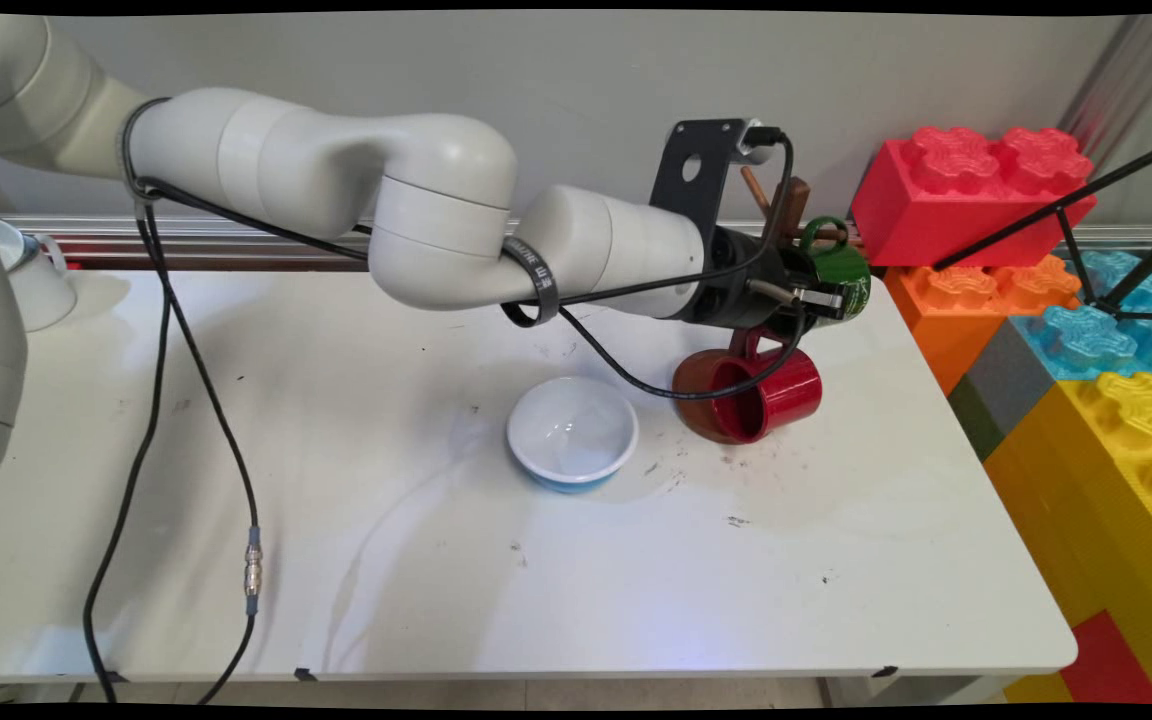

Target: Place the picked object on the table

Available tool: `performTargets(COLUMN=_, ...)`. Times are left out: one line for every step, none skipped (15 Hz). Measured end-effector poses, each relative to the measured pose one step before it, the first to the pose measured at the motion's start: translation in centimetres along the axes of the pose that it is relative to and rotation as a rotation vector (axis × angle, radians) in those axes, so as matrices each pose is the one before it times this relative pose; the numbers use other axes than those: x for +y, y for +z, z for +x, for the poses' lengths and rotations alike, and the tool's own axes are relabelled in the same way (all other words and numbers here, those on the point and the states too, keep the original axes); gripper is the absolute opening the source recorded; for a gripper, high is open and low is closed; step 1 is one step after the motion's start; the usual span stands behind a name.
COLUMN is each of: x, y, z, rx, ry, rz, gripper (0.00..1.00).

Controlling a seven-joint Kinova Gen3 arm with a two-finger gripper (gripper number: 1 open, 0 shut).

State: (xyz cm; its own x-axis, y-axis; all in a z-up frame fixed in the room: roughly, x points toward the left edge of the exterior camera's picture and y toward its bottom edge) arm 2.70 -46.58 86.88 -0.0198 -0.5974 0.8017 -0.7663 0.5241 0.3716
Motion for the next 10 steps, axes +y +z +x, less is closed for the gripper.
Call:
performTargets(x=-0.047, y=-0.096, z=0.001, rx=-0.00015, ry=0.00009, rz=-0.00121, gripper=0.00)
performTargets(x=-0.032, y=-0.068, z=-0.010, rx=-0.00033, ry=-0.00018, rz=-0.00083, gripper=0.00)
performTargets(x=-0.059, y=-0.127, z=-0.006, rx=-0.00012, ry=-0.00103, rz=-0.00175, gripper=0.00)
performTargets(x=-0.036, y=-0.150, z=0.007, rx=0.00018, ry=-0.00157, rz=-0.00291, gripper=0.00)
performTargets(x=0.003, y=-0.153, z=0.022, rx=0.00049, ry=-0.00265, rz=-0.00505, gripper=0.00)
performTargets(x=0.015, y=-0.100, z=0.024, rx=0.00064, ry=-0.00202, rz=-0.00314, gripper=0.00)
performTargets(x=0.019, y=-0.154, z=0.031, rx=0.00100, ry=-0.00334, rz=-0.00458, gripper=0.00)
performTargets(x=0.066, y=-0.141, z=0.051, rx=0.00089, ry=-0.00415, rz=-0.00579, gripper=0.00)
performTargets(x=0.086, y=-0.172, z=0.063, rx=0.00128, ry=-0.00507, rz=-0.00643, gripper=0.00)
performTargets(x=0.136, y=-0.177, z=0.066, rx=0.00132, ry=-0.00681, rz=-0.00818, gripper=0.00)
